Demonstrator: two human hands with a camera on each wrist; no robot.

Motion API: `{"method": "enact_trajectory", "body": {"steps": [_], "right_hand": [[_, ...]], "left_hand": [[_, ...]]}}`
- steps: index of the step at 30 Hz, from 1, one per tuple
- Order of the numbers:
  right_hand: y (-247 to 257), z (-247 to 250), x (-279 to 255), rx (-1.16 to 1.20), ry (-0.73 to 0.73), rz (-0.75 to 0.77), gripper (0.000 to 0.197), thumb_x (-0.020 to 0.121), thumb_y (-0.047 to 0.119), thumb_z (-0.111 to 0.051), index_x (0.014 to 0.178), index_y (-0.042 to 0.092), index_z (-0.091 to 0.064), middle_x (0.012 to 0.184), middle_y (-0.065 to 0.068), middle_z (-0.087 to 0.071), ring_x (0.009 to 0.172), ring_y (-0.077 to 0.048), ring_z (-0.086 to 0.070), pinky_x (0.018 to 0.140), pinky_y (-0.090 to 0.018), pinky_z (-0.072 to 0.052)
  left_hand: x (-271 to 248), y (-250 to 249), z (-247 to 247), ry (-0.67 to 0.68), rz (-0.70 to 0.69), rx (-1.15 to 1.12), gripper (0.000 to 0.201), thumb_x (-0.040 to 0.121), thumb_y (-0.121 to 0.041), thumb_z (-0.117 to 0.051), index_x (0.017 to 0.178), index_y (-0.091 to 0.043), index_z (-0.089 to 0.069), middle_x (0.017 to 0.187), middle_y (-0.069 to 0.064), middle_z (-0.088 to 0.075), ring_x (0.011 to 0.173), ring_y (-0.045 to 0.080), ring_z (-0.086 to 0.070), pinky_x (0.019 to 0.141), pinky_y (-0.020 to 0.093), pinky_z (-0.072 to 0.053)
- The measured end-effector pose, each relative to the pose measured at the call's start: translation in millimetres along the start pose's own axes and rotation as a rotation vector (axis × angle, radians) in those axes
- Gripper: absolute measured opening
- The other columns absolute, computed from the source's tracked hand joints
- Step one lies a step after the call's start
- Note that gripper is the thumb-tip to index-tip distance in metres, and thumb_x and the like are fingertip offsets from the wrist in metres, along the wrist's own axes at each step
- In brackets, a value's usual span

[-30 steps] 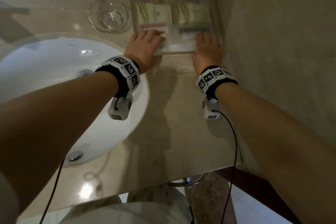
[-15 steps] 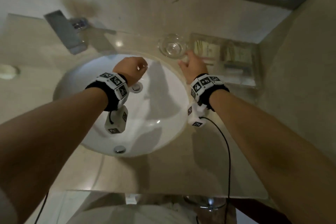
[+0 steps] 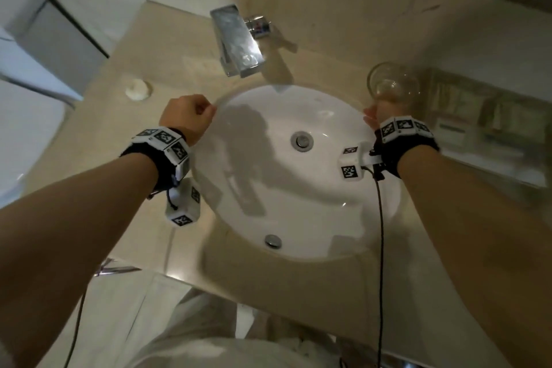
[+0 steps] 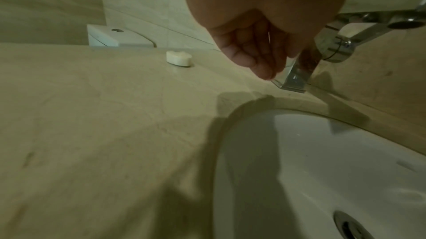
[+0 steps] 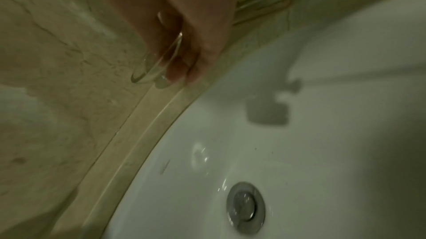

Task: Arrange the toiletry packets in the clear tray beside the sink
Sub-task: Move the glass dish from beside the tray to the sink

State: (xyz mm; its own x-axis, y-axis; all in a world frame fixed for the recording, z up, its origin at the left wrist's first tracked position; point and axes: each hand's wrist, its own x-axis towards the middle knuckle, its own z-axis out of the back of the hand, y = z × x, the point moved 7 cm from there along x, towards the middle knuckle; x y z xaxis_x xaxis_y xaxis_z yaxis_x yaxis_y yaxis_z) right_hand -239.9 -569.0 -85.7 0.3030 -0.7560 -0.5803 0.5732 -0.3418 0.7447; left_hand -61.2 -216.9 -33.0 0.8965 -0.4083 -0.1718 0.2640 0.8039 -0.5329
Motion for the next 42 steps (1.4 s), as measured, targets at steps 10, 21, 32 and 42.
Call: {"method": "enact_trajectory", "body": {"steps": [10,21,32,42], "right_hand": [[12.4,-7.1,-44.8,-0.010,-0.170,0.055,0.024,0.085,0.044,-0.056,0.071,0.024,-0.057,0.061,0.008,-0.059,0.057,-0.010,-0.051,0.057,-0.025,-0.039],[3.1,-75.9,-77.7,0.007,-0.092,0.047,0.026,0.094,0.018,-0.045,0.069,0.022,-0.042,0.073,0.006,-0.050,0.062,-0.006,-0.053,0.060,-0.018,-0.047],[-12.9,-111.6,-103.0,-0.071,-0.171,0.074,0.016,0.081,0.018,-0.052,0.075,0.006,-0.061,0.060,-0.004,-0.059,0.053,-0.014,-0.054,0.052,-0.017,-0.048],[-2.3,-101.3,-119.2,-0.252,-0.149,0.222,0.024,0.083,0.018,-0.053,0.059,0.015,-0.052,0.056,-0.005,-0.054,0.051,-0.017,-0.052,0.048,-0.013,-0.044]], "left_hand": [[19.3,39.1,35.7,-0.069,0.040,-0.014,0.032,0.091,-0.030,-0.045,0.092,-0.006,-0.066,0.089,0.017,-0.071,0.086,0.035,-0.064,0.076,0.038,-0.050],[48.2,120.1,65.3,0.004,0.181,0.086,0.062,0.079,-0.026,-0.066,0.134,-0.014,-0.040,0.143,0.017,-0.034,0.129,0.038,-0.036,0.104,0.048,-0.036],[59.2,114.8,45.1,0.147,-0.008,0.146,0.026,0.090,-0.016,-0.052,0.113,-0.012,-0.062,0.134,0.020,-0.040,0.124,0.039,-0.037,0.103,0.043,-0.037],[20.0,4.8,20.1,0.381,-0.353,-0.015,0.033,0.086,-0.029,-0.057,0.118,-0.021,-0.061,0.108,0.010,-0.063,0.088,0.025,-0.060,0.087,0.032,-0.048]]}}
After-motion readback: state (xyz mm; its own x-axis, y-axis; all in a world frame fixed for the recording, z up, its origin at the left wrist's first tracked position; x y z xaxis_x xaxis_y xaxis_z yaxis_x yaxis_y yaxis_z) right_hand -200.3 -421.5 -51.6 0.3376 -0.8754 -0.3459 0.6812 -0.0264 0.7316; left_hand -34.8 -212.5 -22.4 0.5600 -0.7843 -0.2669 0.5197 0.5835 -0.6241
